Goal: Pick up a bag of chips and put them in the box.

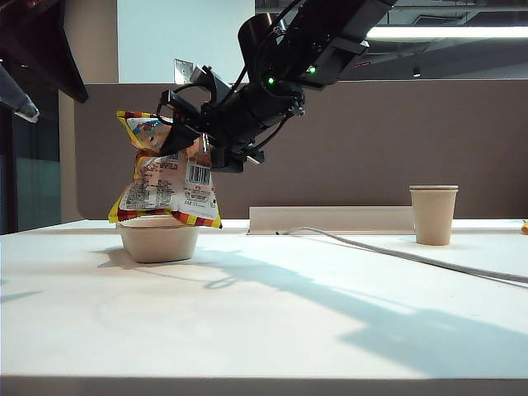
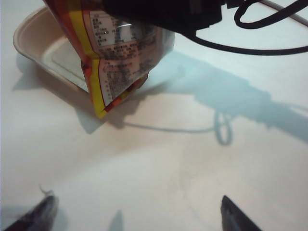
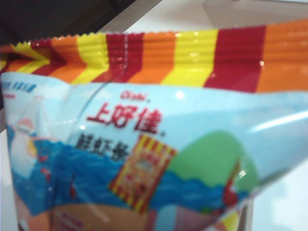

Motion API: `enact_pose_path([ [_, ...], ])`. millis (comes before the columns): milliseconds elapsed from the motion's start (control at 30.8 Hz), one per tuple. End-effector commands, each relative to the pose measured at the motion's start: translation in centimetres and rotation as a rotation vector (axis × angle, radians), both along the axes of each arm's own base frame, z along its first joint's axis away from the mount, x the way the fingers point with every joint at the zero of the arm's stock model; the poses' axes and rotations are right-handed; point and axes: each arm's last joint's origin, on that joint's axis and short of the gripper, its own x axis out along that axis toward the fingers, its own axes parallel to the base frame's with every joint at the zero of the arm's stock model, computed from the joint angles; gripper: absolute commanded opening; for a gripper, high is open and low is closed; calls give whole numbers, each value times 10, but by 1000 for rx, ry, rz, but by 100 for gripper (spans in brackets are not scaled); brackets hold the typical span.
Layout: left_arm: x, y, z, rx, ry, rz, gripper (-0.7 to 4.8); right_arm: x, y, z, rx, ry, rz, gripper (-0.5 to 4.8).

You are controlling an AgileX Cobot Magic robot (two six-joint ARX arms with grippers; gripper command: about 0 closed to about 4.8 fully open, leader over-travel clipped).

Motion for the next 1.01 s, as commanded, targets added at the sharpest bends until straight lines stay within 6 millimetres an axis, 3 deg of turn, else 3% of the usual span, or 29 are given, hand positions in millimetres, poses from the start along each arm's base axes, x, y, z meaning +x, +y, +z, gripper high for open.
enact_pose_path([
  [33, 0, 0, 1, -5, -8, 0, 440, 0, 2, 3, 10, -15, 11, 259],
  [1008, 0, 0, 1, -5, -8, -1, 440, -1, 2, 0, -17, -7, 17, 266],
])
